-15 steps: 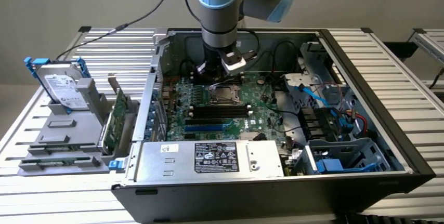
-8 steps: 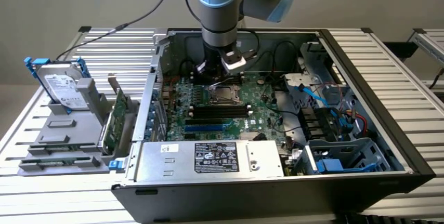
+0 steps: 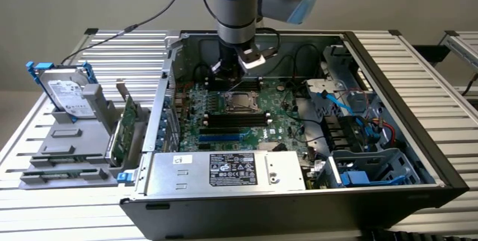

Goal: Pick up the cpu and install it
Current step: 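Install the first cpu locking lever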

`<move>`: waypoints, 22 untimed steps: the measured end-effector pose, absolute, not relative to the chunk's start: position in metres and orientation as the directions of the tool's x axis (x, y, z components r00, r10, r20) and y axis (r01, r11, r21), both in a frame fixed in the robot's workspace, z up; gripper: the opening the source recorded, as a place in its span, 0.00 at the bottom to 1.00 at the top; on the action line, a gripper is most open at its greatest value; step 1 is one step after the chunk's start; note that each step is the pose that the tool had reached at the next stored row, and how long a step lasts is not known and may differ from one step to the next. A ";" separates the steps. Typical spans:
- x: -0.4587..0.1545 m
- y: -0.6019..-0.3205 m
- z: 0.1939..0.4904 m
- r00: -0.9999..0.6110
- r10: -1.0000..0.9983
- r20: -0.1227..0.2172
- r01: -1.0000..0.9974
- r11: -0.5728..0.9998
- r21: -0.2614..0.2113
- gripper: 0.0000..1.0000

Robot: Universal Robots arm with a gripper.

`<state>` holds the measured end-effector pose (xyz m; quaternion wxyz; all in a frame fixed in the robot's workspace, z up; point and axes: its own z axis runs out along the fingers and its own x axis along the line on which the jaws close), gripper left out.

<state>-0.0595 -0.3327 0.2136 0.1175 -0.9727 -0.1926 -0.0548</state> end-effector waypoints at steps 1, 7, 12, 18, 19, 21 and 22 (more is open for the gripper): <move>-0.061 -0.333 0.214 0.920 0.362 0.152 0.387 -0.898 -0.209 0.11; -0.071 -0.333 0.214 0.920 0.361 0.153 0.387 -0.897 -0.212 0.11; -0.076 -0.333 0.214 0.922 0.357 0.150 0.383 -0.899 -0.213 0.11; -0.075 -0.335 0.214 0.923 0.356 0.148 0.381 -0.899 -0.214 0.11; -0.074 -0.335 0.214 0.923 0.356 0.147 0.381 -0.899 -0.214 0.11; -0.073 -0.336 0.214 0.923 0.356 0.147 0.381 -0.899 -0.215 0.11; -0.073 -0.337 0.214 0.923 0.356 0.147 0.381 -0.899 -0.215 0.11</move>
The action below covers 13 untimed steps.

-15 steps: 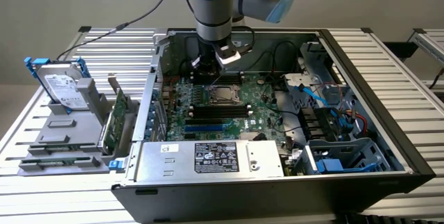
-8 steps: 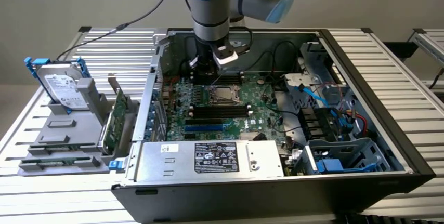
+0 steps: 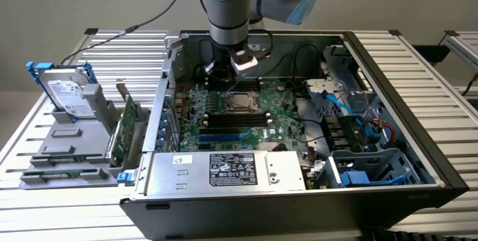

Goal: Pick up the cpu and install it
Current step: 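Install the first cpu locking lever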

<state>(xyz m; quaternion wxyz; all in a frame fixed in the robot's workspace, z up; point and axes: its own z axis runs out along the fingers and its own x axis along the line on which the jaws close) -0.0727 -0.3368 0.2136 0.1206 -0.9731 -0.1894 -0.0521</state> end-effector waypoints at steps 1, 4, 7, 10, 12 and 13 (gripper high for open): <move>-0.073 -0.337 0.214 0.923 0.356 0.147 0.381 -0.899 -0.215 0.11; -0.073 -0.338 0.214 0.923 0.355 0.147 0.380 -0.900 -0.215 0.11; -0.073 -0.338 0.214 0.924 0.354 0.147 0.379 -0.900 -0.215 0.11; -0.076 -0.339 0.213 0.928 0.344 0.147 0.369 -0.904 -0.215 0.11; -0.078 -0.339 0.213 0.931 0.333 0.147 0.359 -0.908 -0.215 0.11; -0.080 -0.339 0.213 0.933 0.328 0.147 0.354 -0.910 -0.215 0.11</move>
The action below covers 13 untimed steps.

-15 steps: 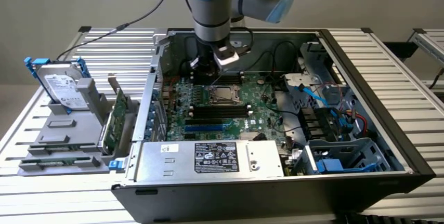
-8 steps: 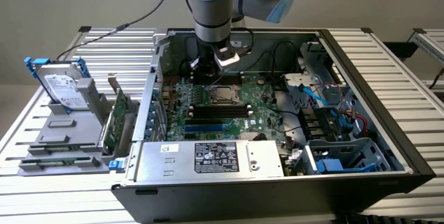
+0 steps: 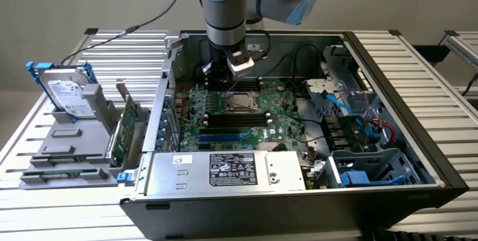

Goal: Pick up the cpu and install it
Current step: 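Install the first cpu locking lever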

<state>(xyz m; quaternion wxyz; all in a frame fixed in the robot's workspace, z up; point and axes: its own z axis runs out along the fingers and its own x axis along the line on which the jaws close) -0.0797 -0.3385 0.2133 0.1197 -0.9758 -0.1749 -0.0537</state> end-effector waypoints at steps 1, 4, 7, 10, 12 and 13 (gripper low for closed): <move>-0.081 -0.339 0.213 0.935 0.324 0.147 0.350 -0.912 -0.215 0.11; -0.085 -0.339 0.213 0.940 0.310 0.147 0.336 -0.917 -0.215 0.11; -0.089 -0.339 0.213 0.945 0.294 0.146 0.320 -0.923 -0.214 0.11; -0.091 -0.338 0.212 0.948 0.281 0.147 0.308 -0.927 -0.215 0.11; -0.091 -0.339 0.212 0.949 0.278 0.146 0.304 -0.928 -0.215 0.11; -0.091 -0.339 0.212 0.950 0.276 0.147 0.303 -0.928 -0.215 0.11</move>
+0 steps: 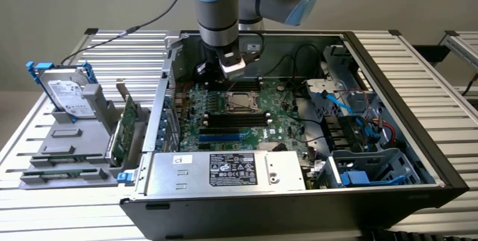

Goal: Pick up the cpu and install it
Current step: 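Install the first cpu locking lever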

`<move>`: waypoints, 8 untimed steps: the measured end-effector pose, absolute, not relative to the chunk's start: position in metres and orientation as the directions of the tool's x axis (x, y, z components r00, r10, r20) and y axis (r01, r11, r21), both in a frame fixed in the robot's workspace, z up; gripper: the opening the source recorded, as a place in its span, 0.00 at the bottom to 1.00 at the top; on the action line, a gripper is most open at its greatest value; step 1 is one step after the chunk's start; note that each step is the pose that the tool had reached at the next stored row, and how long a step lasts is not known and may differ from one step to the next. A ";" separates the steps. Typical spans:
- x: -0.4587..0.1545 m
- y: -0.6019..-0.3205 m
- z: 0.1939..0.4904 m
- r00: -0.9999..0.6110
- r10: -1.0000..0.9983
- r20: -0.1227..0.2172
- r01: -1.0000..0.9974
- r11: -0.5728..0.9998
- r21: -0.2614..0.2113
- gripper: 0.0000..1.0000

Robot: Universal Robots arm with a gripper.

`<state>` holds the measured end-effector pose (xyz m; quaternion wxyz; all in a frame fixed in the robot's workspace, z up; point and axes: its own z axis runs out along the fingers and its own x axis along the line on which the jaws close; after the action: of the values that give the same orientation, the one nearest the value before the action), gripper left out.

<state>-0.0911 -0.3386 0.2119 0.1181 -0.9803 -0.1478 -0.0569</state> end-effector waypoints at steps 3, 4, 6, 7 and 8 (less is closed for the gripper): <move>-0.091 -0.339 0.211 0.950 0.274 0.147 0.301 -0.929 -0.215 0.11; -0.091 -0.339 0.211 0.950 0.274 0.147 0.301 -0.929 -0.215 0.11; -0.091 -0.339 0.211 0.951 0.274 0.147 0.301 -0.929 -0.215 0.11; -0.091 -0.339 0.211 0.951 0.274 0.147 0.301 -0.929 -0.215 0.11; -0.091 -0.339 0.211 0.951 0.274 0.147 0.301 -0.929 -0.215 0.11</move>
<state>-0.0911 -0.3385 0.2110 0.1181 -0.9805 -0.1465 -0.0571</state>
